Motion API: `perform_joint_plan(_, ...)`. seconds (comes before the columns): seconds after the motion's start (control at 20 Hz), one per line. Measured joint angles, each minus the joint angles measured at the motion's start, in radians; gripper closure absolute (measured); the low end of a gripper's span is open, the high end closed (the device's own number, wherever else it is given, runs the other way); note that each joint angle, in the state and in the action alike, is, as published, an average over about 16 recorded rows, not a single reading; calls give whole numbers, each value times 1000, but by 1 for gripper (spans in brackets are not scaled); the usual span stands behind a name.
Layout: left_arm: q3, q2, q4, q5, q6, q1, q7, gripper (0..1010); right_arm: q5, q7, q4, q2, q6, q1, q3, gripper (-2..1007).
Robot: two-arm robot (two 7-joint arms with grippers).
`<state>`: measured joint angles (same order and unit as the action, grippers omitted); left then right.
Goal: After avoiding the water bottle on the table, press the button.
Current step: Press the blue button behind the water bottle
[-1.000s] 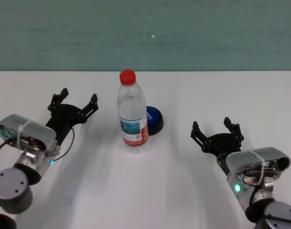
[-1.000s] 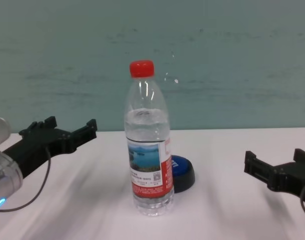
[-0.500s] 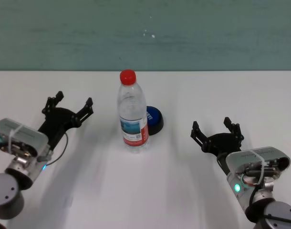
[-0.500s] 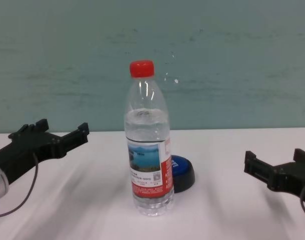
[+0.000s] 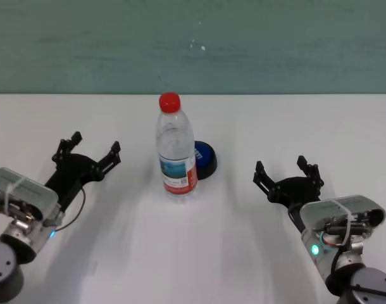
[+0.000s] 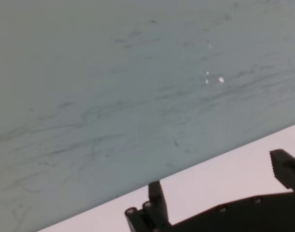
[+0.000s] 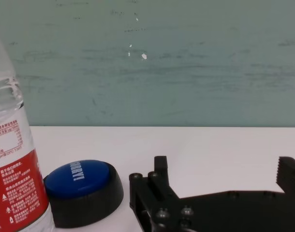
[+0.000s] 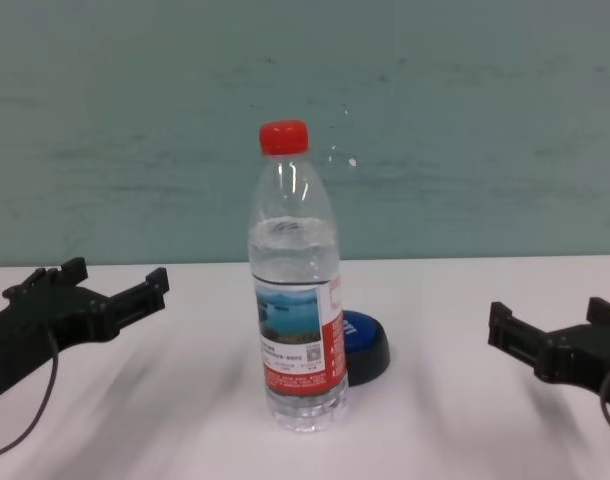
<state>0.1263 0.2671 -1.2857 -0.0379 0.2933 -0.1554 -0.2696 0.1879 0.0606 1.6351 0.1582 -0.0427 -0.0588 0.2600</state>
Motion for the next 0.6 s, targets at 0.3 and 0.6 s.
perform_joint_plan(0.3, -6, 16, -35, -16, -9, 37, -11, 0, 0, 0, 0, 0, 0, 0, 0, 1)
perform_joint_plan(0.6, -16, 34, -81, -38, -18, 80, -24, 0, 0, 0, 0, 0, 0, 0, 0, 1)
